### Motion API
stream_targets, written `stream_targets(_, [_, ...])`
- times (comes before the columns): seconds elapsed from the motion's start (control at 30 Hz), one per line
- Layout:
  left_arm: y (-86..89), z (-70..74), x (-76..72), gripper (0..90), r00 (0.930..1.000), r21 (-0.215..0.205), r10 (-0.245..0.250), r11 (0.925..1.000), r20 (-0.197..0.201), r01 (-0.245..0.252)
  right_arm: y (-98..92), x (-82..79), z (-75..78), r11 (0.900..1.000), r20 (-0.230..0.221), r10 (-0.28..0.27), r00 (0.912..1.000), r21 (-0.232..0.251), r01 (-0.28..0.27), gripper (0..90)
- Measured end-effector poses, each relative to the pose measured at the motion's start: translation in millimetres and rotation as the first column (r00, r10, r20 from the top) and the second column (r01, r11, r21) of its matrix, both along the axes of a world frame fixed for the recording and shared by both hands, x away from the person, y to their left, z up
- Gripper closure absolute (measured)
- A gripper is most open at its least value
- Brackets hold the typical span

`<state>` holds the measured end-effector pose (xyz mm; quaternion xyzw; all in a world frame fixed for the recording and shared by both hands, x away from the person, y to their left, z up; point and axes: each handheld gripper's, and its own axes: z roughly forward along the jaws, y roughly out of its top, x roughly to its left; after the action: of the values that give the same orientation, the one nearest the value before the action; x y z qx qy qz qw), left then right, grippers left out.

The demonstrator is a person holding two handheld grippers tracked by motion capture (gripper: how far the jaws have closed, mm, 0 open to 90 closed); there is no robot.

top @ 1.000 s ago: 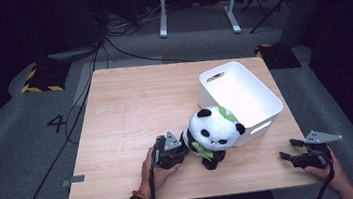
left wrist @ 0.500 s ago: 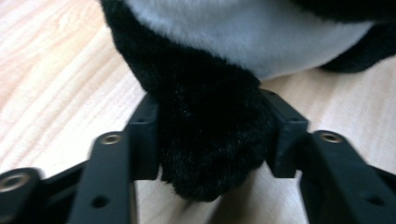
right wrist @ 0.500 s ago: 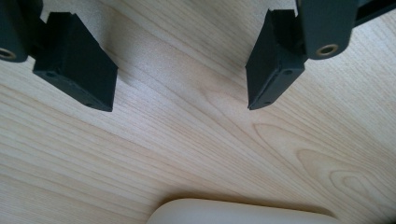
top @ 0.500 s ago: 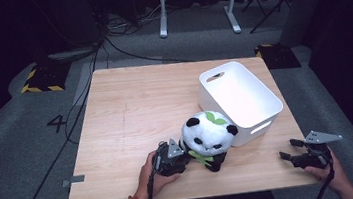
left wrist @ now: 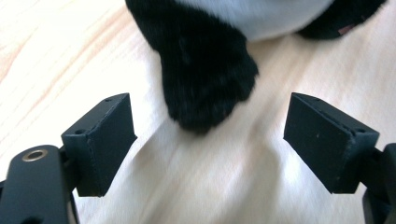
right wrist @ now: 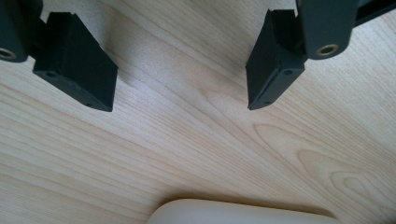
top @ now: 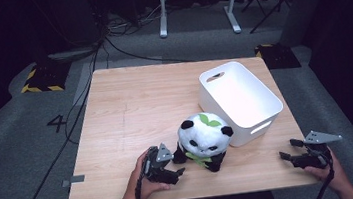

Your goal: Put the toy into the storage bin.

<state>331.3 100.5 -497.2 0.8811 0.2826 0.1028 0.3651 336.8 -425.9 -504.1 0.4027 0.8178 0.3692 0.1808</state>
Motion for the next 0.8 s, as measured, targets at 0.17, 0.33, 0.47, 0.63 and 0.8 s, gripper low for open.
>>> stream_targets(0.17, [14.2,-0.8,-7.7,16.1,0.9999,0.016,0.015,0.9998,0.002,-0.015,0.4,0.1,0.0,1.0,0.0,-0.005,1.0,0.0,0.005,25.0])
stream_targets(0.33, [15.9,12.3,-13.2,16.1,0.9986,-0.034,0.042,0.9986,0.033,-0.04,0.5,0.1,0.0,1.0,0.0,-0.005,1.0,-0.001,0.005,24.9])
stream_targets(0.47, [12.0,26.4,-13.2,16.0,0.9963,-0.068,0.057,0.9963,0.064,-0.052,0.8,0.0,-0.1,1.0,0.003,-0.005,1.0,-0.006,0.005,24.9])
stream_targets(0.63, [6.5,40.0,-11.3,16.0,0.9938,-0.094,0.061,0.9942,0.093,-0.052,0.7,0.0,-0.1,1.0,0.003,-0.005,1.0,-0.004,0.005,24.9])
stream_targets(0.8, [-1.2,49.5,-5.5,16.0,0.9953,-0.102,0.057,0.9936,0.079,-0.049,0.7,0.0,-0.1,1.0,0.003,-0.004,1.0,-0.005,0.004,24.9])
